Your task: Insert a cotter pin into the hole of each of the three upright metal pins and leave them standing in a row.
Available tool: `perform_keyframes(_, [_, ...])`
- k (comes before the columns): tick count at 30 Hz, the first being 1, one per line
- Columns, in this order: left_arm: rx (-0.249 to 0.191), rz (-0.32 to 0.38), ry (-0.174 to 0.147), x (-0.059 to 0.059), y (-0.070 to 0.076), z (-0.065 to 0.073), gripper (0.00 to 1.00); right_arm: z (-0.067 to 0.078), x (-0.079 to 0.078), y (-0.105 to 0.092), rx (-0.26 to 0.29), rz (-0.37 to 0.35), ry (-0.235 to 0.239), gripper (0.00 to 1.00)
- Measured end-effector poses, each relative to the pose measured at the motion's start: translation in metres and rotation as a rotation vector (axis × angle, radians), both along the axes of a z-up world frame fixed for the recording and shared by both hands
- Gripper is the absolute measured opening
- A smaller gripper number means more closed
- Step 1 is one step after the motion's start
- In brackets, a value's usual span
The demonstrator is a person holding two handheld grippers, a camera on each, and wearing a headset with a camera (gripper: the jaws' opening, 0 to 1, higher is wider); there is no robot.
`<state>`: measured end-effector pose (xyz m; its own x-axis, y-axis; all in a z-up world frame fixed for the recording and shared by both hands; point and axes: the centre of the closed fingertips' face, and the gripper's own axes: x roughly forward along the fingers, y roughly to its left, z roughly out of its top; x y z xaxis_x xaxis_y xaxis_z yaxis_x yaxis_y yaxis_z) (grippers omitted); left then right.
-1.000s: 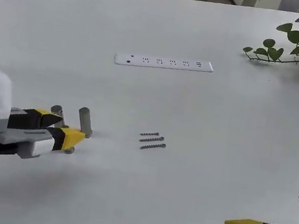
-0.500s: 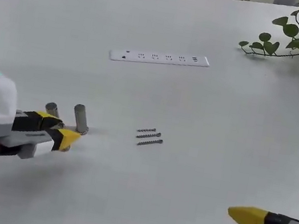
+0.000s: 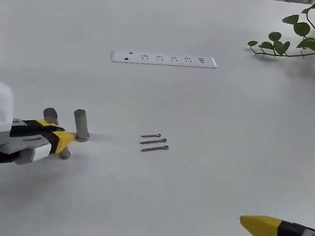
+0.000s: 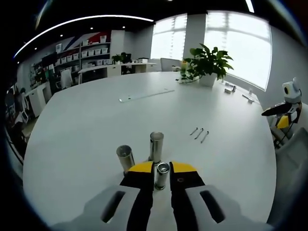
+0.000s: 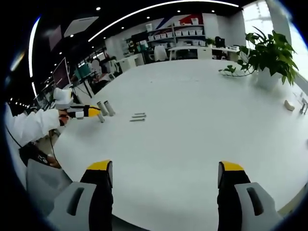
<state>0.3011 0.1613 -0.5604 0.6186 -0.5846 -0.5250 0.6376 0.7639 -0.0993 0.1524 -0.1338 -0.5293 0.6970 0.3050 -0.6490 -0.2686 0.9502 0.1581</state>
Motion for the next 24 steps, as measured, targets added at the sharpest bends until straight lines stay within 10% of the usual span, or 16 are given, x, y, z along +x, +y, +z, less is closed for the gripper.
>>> perform_keyframes(24, [-0.024,0.023,-0.003,-0.0001,0.0054,0.001,0.06,0.0048,0.0009,-0.0029,0.004,-0.028,-0.006,0.88])
